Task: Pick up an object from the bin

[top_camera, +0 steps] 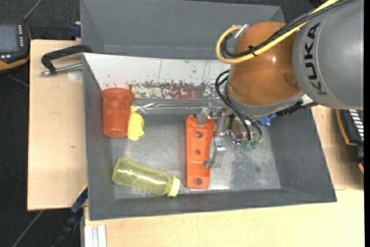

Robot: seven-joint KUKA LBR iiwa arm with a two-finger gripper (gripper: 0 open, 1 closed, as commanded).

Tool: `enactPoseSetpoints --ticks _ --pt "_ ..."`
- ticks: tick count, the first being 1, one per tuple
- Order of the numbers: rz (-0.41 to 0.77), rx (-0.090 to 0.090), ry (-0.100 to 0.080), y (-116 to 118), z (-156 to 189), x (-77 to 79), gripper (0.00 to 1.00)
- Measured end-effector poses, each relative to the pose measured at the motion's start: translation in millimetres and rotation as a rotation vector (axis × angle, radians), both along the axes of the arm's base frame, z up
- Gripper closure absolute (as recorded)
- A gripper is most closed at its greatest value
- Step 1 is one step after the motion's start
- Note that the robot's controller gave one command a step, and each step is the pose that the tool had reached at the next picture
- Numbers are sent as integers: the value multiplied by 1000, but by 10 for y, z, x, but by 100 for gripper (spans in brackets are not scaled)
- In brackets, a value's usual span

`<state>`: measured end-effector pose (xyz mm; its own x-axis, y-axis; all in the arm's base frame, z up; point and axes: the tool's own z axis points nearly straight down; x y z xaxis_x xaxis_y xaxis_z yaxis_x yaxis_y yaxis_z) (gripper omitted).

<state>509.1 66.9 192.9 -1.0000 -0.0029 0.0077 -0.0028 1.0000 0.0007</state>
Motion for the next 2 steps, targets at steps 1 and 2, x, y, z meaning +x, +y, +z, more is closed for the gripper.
enactPoseSetpoints --ticks 1,2 --pt "-2 1 -9 -3 45 18 0" --pt "107 1 -14 25 -196 123 0"
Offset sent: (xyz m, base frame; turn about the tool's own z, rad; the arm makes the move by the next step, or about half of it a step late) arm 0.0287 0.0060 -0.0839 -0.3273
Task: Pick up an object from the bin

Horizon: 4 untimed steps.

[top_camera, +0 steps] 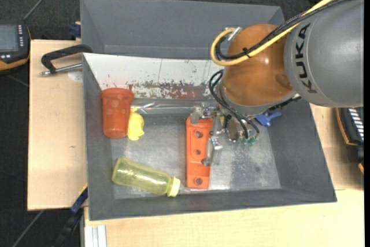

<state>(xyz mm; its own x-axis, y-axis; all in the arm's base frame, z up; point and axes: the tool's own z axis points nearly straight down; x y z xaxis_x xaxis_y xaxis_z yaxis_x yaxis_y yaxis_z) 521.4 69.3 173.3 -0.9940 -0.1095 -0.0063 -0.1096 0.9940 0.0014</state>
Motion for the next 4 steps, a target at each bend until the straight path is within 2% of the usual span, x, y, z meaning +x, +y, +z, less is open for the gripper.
enactPoseSetpoints --ticks 1,2,3,4 --pt "267 0 0 -73 -441 247 0" --pt "369 -2 0 -126 -714 374 0" --pt "637 -2 -7 -148 -885 451 0" --pt "767 -3 -8 -317 -1016 726 100"
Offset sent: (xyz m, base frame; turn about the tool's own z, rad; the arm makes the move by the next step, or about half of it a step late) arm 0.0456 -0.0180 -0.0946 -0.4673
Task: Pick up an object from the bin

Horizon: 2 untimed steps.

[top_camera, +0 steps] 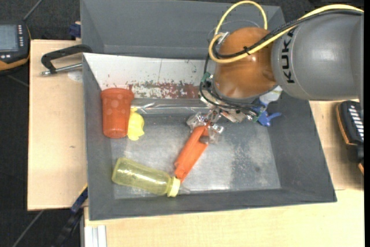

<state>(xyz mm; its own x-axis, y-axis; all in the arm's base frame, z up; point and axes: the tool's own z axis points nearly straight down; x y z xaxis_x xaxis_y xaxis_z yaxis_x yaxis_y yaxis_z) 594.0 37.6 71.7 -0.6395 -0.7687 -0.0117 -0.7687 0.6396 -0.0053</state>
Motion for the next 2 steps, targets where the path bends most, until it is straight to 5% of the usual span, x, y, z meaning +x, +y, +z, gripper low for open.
enactPoseSetpoints --ticks 1,2 --pt "0 0 0 -1 0 0 100" --pt "9 3 -6 -71 1342 -187 100"
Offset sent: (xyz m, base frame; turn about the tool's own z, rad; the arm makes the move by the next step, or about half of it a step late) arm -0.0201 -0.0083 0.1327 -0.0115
